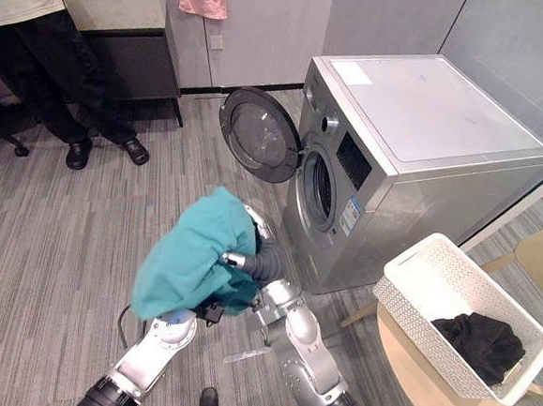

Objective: Pick up the laundry basket with both hands and put the clothes into the washing machine.

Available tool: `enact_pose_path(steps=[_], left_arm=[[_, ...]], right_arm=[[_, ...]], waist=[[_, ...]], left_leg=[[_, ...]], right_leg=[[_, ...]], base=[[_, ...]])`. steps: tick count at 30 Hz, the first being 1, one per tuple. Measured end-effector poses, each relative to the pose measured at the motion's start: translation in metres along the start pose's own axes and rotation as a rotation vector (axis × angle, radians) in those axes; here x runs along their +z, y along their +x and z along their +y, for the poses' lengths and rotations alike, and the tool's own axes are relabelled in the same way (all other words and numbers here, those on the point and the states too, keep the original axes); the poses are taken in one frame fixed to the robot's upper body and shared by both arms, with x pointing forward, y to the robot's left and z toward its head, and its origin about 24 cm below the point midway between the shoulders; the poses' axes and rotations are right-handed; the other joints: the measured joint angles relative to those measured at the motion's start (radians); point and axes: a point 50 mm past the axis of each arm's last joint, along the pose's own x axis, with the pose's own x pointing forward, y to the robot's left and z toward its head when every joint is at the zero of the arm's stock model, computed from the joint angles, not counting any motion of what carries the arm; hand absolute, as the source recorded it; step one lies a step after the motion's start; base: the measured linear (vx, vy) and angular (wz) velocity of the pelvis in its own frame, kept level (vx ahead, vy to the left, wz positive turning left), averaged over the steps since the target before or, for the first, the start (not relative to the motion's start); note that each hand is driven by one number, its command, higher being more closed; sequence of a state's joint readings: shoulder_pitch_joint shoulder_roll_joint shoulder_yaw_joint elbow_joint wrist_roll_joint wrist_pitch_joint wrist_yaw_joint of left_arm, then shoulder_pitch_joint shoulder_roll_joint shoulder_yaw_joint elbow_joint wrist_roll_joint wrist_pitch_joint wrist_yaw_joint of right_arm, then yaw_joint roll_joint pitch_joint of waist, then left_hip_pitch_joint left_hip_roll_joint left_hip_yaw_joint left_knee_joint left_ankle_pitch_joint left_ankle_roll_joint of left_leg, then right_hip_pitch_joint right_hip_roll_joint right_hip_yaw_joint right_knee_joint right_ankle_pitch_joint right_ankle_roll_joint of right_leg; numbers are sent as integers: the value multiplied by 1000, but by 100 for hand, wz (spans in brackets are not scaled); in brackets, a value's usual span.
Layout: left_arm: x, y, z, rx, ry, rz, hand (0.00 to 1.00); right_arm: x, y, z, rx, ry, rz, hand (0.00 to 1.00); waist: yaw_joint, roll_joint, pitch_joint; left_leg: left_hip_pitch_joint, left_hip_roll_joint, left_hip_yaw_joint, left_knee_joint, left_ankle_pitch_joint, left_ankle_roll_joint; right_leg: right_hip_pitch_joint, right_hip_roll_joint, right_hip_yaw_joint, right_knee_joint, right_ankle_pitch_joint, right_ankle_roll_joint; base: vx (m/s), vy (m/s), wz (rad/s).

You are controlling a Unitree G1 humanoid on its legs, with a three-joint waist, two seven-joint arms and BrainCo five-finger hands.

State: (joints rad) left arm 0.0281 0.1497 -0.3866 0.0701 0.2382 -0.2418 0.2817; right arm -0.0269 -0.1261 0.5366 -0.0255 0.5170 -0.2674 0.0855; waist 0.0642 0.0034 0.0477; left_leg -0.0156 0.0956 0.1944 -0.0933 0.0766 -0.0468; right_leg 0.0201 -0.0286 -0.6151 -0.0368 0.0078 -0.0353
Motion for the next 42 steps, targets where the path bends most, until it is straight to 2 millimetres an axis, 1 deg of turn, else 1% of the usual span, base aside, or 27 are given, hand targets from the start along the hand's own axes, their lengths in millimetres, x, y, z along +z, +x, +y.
enact_pose_path(steps=[5,9,13,15,17,18,19,20,21,22,23,25,26,27,28,29,30,32,33,34,35,36,37,38,39,40,42], left_arm=[[-7,-1,19,138,-45,38,100],[-13,-7,30,194,-68,64,100],[-25,-19,35,242,-106,126,100],[-31,-28,35,252,-124,162,100],[-37,-36,39,277,-138,196,100],[-38,-37,41,282,-138,200,100],[-40,-39,43,293,-140,210,100],[-42,-43,43,295,-147,224,100],[-43,-45,43,296,-146,230,100],[-44,-46,45,295,-139,234,100],[-45,-47,46,292,-131,238,100],[-47,-45,50,309,-128,244,100],[-49,-43,49,306,-133,250,100],[-49,-40,48,302,-135,244,100],[-48,-39,48,301,-135,238,100],[-46,-37,44,285,-144,229,100],[-43,-37,36,265,-166,222,100],[-40,-35,28,226,-181,212,100],[-38,-34,23,205,-198,209,100],[-37,-34,20,200,-210,208,100],[-37,-34,19,200,-216,207,100],[-36,-33,18,200,-220,201,100],[-35,-33,18,201,-223,200,100],[-34,-32,17,200,-227,196,100],[-33,-32,18,198,-228,193,100],[-32,-31,17,188,-229,186,100],[-32,-31,14,167,-235,186,100]], right_arm=[[-8,-28,-43,-243,-249,94,0],[5,-40,-69,-394,-436,85,0],[9,-47,-79,-456,-493,82,0],[3,-54,-83,-497,-477,112,0],[-9,-69,-92,-561,-460,178,0],[-12,-74,-95,-580,-462,197,0],[-20,-87,-101,-616,-471,254,0],[-28,-100,-108,-649,-482,317,0],[-32,-105,-112,-663,-486,352,0],[-41,-116,-118,-688,-490,417,0],[-60,-133,-122,-716,-473,535,0],[-75,-152,-125,-749,-450,644,0],[-79,-161,-128,-776,-440,686,0],[-82,-170,-131,-800,-443,726,0],[-85,-175,-131,-811,-442,752,0],[-88,-190,-134,-832,-453,820,0],[-83,-190,-139,-832,-468,818,0],[-81,-187,-143,-846,-468,812,0],[-83,-186,-142,-844,-461,811,0],[-85,-185,-140,-841,-455,811,0],[-86,-183,-138,-833,-452,809,0],[-86,-180,-137,-828,-456,801,0],[-86,-180,-136,-824,-458,798,0],[-84,-177,-136,-823,-463,785,0],[-84,-176,-136,-823,-464,780,0],[-83,-176,-137,-830,-472,776,0],[-81,-175,-139,-833,-481,774,0]], waist=[[4,0,0],[1,-1,0],[2,-2,0],[3,-6,2],[1,-32,20],[-1,-43,29],[-17,-65,43],[-24,-79,49],[-30,-76,54],[-54,-70,70],[-61,-44,102],[-80,-34,116],[-98,-27,124],[-110,-21,132],[-115,-21,134],[-134,5,144],[-132,48,140],[-138,55,143],[-135,59,145],[-135,62,147],[-126,58,154],[-118,62,157],[-111,60,158],[-103,45,164],[-103,41,166],[-102,35,169],[-88,24,175]], left_leg=[[-9,-1,1,0,3,1],[-17,-1,5,0,3,2],[-41,-1,7,0,2,2],[-44,-3,6,7,-14,11],[-69,-27,0,108,-92,19],[-78,-38,-5,136,-116,20],[-80,-63,-28,187,-155,24],[-80,-80,-55,215,-183,40],[-79,-83,-62,223,-190,49],[-68,-85,-92,237,-200,52],[-51,-57,-123,245,-219,59],[-29,-42,-163,234,-238,54],[-4,-41,-181,221,-248,48],[32,-40,-199,205,-260,37],[49,-43,-205,200,-268,29],[96,-24,-249,219,-329,-5],[95,-6,-249,261,-342,-24],[34,6,-234,420,-317,-67],[-16,24,-211,582,-284,-120],[-56,56,-189,719,-224,-154],[-113,111,-147,900,-136,-129],[-170,171,-80,1067,-164,-93],[-193,193,-49,1116,-180,-69],[-237,208,13,1138,-224,-25],[-258,205,31,1118,-238,-8],[-294,185,59,1015,-258,23],[-322,98,12,725,-257,23]], right_leg=[[-13,4,6,7,-6,8],[-30,-2,17,24,-15,13],[-60,-11,19,38,-22,16],[-71,-26,16,72,-54,36],[-128,-123,12,293,-184,65],[-133,-156,8,349,-216,71],[-134,-208,2,452,-260,67],[-166,-252,64,569,-272,54],[-198,-262,127,643,-257,35],[-275,-273,216,797,-199,-12],[-355,-208,318,817,-251,42],[-399,-127,381,622,-234,63],[-416,-106,397,499,-190,86],[-420,-93,399,361,-117,87],[-413,-92,399,287,-77,88],[-398,-78,412,318,55,30],[-421,-73,389,407,-29,28],[-412,-82,373,462,-85,7],[-360,-66,357,450,-112,-6],[-304,-46,345,426,-129,-23],[-219,-15,345,373,-148,-38],[-143,15,350,328,-156,-38],[-112,22,355,310,-159,-41],[-56,26,366,267,-163,-43],[-32,24,371,242,-163,-43],[9,15,377,203,-161,-40],[38,-11,415,179,-162,-37]], base=[[34,10,-2],[42,23,-6],[19,18,-2],[42,19,6],[70,50,23],[44,69,50],[71,31,61],[94,29,63],[174,47,58],[327,59,55],[337,43,54],[321,-39,52],[391,-126,71],[369,-144,68],[601,-282,85],[628,-288,63],[738,-310,63],[522,-216,25],[491,-243,15],[570,-270,3],[439,-192,-15],[421,-165,-26],[405,-118,-28],[313,-77,-18],[378,-68,-15],[365,-21,-11],[418,76,-49]])
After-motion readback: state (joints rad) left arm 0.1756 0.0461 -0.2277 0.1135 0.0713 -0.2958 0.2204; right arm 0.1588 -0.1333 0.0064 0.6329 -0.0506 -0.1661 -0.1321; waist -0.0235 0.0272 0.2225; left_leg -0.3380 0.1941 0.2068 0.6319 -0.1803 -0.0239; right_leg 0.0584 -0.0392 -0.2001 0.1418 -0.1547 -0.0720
